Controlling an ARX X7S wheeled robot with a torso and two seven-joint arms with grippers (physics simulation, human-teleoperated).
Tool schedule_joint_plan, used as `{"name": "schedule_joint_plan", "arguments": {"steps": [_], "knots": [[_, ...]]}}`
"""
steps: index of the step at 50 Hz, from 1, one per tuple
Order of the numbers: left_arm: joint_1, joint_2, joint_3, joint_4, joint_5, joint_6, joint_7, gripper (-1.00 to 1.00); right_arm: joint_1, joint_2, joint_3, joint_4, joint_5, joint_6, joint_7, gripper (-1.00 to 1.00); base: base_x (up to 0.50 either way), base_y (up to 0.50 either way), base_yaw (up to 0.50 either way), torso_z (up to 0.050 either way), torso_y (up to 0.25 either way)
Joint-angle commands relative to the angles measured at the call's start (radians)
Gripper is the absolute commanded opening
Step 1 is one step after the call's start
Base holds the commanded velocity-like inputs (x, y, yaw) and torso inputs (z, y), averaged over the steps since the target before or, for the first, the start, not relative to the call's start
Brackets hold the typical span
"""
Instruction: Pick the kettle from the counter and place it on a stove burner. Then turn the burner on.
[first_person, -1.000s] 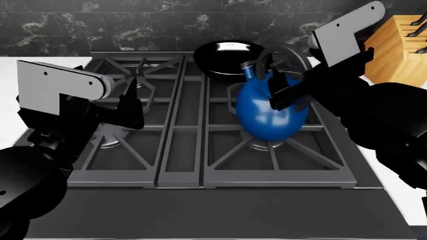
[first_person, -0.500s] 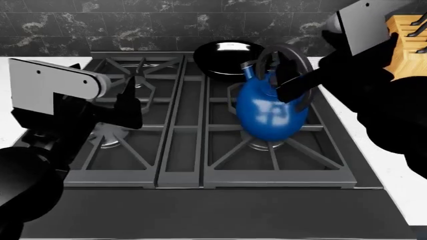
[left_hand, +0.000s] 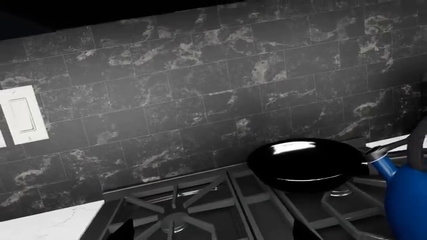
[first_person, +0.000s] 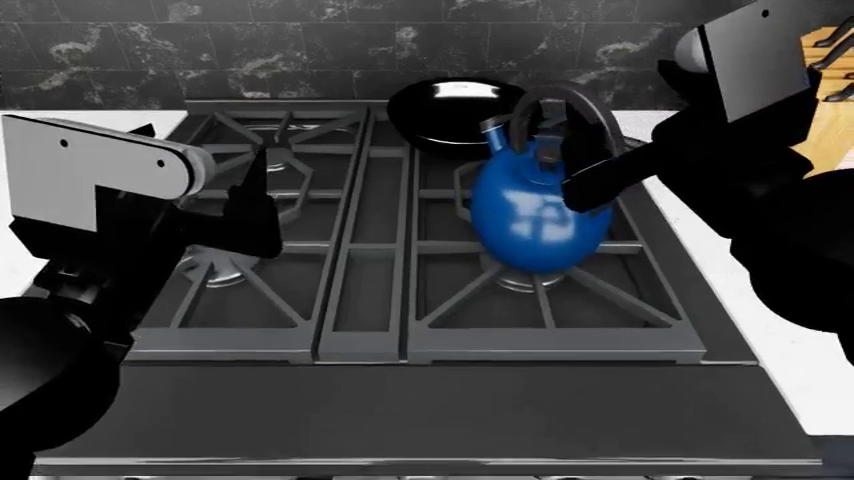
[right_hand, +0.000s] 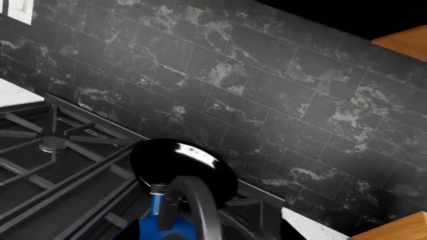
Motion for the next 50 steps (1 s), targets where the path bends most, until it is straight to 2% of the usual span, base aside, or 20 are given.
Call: {"name": "schedule_joint_plan", "arguments": {"steps": [1, 18, 28, 50], "knots": [[0.001, 0.0, 0.003, 0.003, -0.002, 0.0, -0.005, 1.0, -0.011, 0.01, 0.009, -0.016, 0.01, 0.003, 0.016, 1.0, -0.12, 0.0, 0.0, 0.0, 0.0], [-0.012, 0.006, 0.011, -0.012, 0.003, 0.007, -0.003, 1.0, -0.028, 0.021, 0.037, -0.047, 0.042, 0.005, 0.045, 1.0, -0.12, 0.0, 0.0, 0.0, 0.0], [0.008, 0.001, -0.013, 0.008, -0.011, 0.019, -0.015, 1.0, -0.094, 0.046, 0.075, -0.125, 0.075, -0.015, 0.088, 1.0, -0.11, 0.0, 0.0, 0.0, 0.0], [0.125, -0.005, -0.076, 0.06, 0.001, 0.095, -0.042, 1.0, -0.264, 0.12, 0.217, -0.336, 0.246, -0.04, 0.252, 1.0, -0.12, 0.0, 0.0, 0.0, 0.0]]}}
